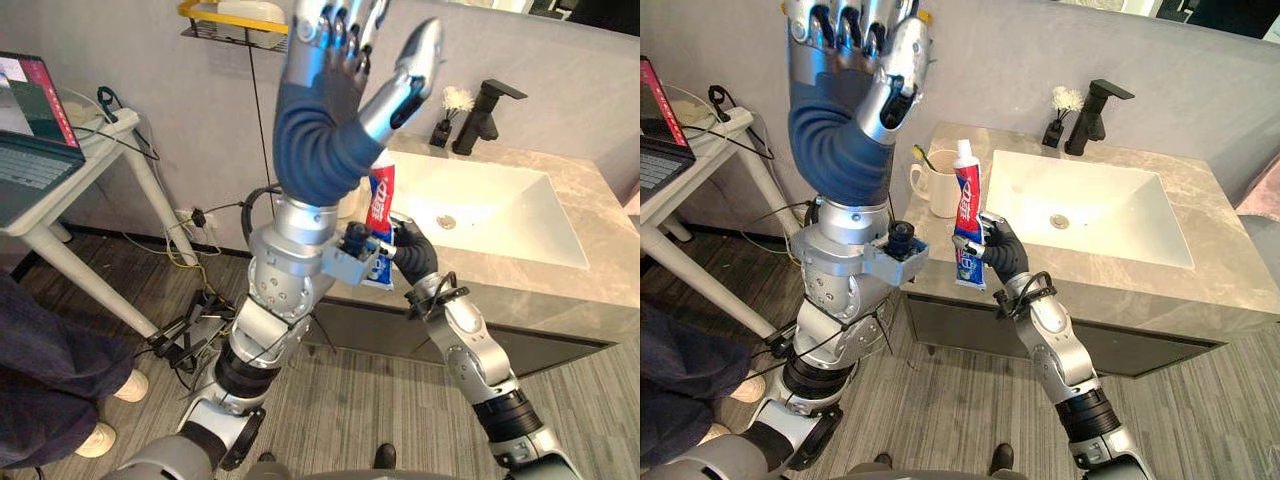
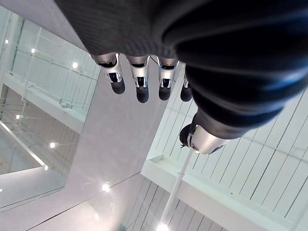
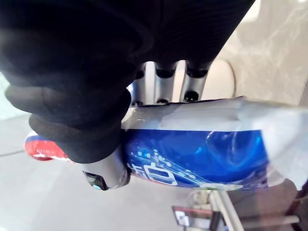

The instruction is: Organize washtable

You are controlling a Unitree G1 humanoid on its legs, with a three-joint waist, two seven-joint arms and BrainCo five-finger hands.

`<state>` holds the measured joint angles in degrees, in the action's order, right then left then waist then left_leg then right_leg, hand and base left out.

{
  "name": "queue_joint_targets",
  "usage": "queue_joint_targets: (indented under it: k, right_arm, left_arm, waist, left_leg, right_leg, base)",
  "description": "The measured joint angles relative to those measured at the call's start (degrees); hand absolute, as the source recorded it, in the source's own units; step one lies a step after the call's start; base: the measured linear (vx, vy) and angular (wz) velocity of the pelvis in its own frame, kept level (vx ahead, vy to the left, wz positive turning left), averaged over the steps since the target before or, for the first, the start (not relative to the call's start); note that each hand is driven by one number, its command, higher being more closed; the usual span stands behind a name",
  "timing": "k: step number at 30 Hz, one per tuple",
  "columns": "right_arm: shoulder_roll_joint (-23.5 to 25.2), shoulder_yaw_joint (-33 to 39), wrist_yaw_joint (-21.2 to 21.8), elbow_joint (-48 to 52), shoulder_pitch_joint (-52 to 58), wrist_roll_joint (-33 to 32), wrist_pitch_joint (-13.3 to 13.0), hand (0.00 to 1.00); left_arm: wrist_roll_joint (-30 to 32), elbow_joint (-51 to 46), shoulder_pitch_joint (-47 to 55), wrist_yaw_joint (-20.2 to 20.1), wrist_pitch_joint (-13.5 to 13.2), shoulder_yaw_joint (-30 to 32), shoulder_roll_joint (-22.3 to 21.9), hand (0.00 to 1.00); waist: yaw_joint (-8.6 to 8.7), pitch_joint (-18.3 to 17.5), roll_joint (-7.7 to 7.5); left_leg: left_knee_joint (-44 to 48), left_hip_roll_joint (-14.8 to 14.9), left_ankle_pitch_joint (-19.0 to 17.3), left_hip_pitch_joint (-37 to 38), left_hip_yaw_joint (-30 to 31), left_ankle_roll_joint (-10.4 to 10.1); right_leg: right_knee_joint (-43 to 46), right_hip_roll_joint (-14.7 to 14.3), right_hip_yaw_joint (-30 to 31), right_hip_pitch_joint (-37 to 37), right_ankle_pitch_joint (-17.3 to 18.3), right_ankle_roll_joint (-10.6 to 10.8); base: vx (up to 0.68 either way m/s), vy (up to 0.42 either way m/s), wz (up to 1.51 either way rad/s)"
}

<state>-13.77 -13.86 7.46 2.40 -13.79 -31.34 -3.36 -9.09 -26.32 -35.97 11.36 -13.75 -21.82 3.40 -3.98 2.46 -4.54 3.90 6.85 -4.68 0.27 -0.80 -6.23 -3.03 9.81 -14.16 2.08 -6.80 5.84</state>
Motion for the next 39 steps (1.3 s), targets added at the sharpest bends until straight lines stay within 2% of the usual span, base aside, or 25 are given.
queue_joint_targets:
  k: [3, 7, 17, 19, 22, 28, 30, 34, 35, 39]
  right_arm:
    - [0.07, 0.25, -0.64, 0.18, -0.49, 0.0, -0.11, 1.0]
    - [0.33, 1.81, -2.47, 0.21, -2.56, 0.01, -0.45, 1.0]
    - [-0.95, 7.99, -7.58, -0.51, -13.6, 0.47, -3.35, 1.0]
    - [-3.26, 9.75, -8.81, -3.27, -17.86, 0.45, -4.9, 1.0]
    - [-6.53, 11.18, -10.18, -6.47, -22.09, 0.44, -5.32, 1.0]
    - [-15.06, 11.69, -11.46, -17.45, -32.37, 0.41, -5.88, 1.0]
    - [-17.34, 11.62, -12.24, -20.22, -35.39, 0.39, -6.36, 1.0]
    - [-22.19, 11.61, -13.59, -26.81, -40.06, -0.12, -7.36, 1.0]
    - [-22.62, 11.6, -13.75, -27.57, -40.53, -0.14, -7.38, 1.0]
    - [-23.47, 11.44, -13.86, -31.07, -42.46, -2.68, -7.48, 1.0]
  left_arm:
    - [-0.35, 0.82, 1.53, -0.01, 0.04, 0.04, -0.01, 0.0]
    - [-0.4, 2.43, 1.7, 0.09, 0.13, 0.22, 0.01, 0.0]
    - [-0.48, 2.6, 10.11, 0.0, 0.07, 4.38, 0.45, 0.0]
    - [-0.47, 2.54, 14.0, -0.08, 0.09, 5.11, 0.95, 0.0]
    - [-0.46, 2.16, 19.39, -0.32, 0.14, 6.27, 1.32, 0.0]
    - [-0.52, 1.42, 36.21, -3.9, 0.14, 8.11, 1.28, 0.0]
    - [-1.54, 1.58, 42.28, -4.58, 0.14, 10.02, 1.28, 0.0]
    - [-3.94, 6.27, 51.66, -5.64, 0.13, 12.62, 1.34, 0.0]
    - [-3.94, 7.78, 52.44, -6.05, 0.13, 12.88, 1.52, 0.0]
    - [-3.72, 21.91, 54.39, -6.47, 0.19, 13.37, 5.48, 0.0]
  waist:
    - [0.03, -1.53, 0.5]
    - [0.04, -1.64, 0.57]
    - [-0.09, -1.68, 0.64]
    - [-0.22, -1.71, 0.69]
    - [-0.56, -1.8, 0.86]
    - [-3.27, -1.85, 1.43]
    - [-3.54, -1.79, 1.41]
    - [-6.41, -1.0, 0.39]
    - [-6.46, -0.8, 0.06]
    - [-8.03, 2.28, -2.87]
  left_leg:
    - [0.0, 0.01, 0.0, 0.09, -0.07, 0.0]
    - [0.01, 0.02, 0.2, 0.11, -0.1, -0.02]
    - [0.0, 0.02, 0.24, 0.36, -0.64, -0.01]
    - [0.0, 0.02, 0.24, 0.38, -0.68, -0.01]
    - [0.02, 0.02, 0.24, 0.36, -0.62, -0.01]
    - [0.02, 0.06, 0.26, -0.66, 0.83, 0.01]
    - [0.07, 0.03, 0.27, -1.78, 2.06, -0.01]
    - [0.08, -0.02, 0.98, -3.35, 4.1, -0.27]
    - [0.11, -0.02, 1.23, -3.83, 4.61, -0.29]
    - [0.72, 0.51, 1.74, -5.75, 7.48, -0.79]
  right_leg:
    - [0.0, -0.01, 0.08, -0.02, -0.01, 0.01]
    - [-0.02, -0.03, 0.17, -0.01, -0.16, 0.18]
    - [-0.2, -0.05, 0.67, 0.0, -0.47, 0.27]
    - [-0.2, -0.04, 0.73, -0.01, -0.5, 0.27]
    - [-0.2, -0.04, 0.65, -0.06, -0.5, 0.27]
    - [-0.95, -0.1, -0.82, -0.84, -0.52, 0.29]
    - [-1.14, -0.09, -1.96, -0.83, -0.52, 0.3]
    - [-1.72, -0.09, -3.95, -0.82, -0.53, 0.31]
    - [-1.89, -0.11, -4.67, -0.82, -0.53, 0.32]
    - [-2.39, -0.93, -6.97, -0.63, -0.6, 0.26]
  base:
    - [0.0, 0.0, 0.0]
    - [-0.03, -0.01, -0.01]
    - [-0.01, -0.002, -0.01]
    - [0.0, 0.0, 0.0]
    - [0.0, 0.0, 0.0]
    - [0.0, -0.005, 0.13]
    - [-0.01, -0.02, 0.27]
    - [0.01, -0.02, 0.26]
    - [0.0, -0.029, 0.43]
    - [0.0, -0.043, 0.32]
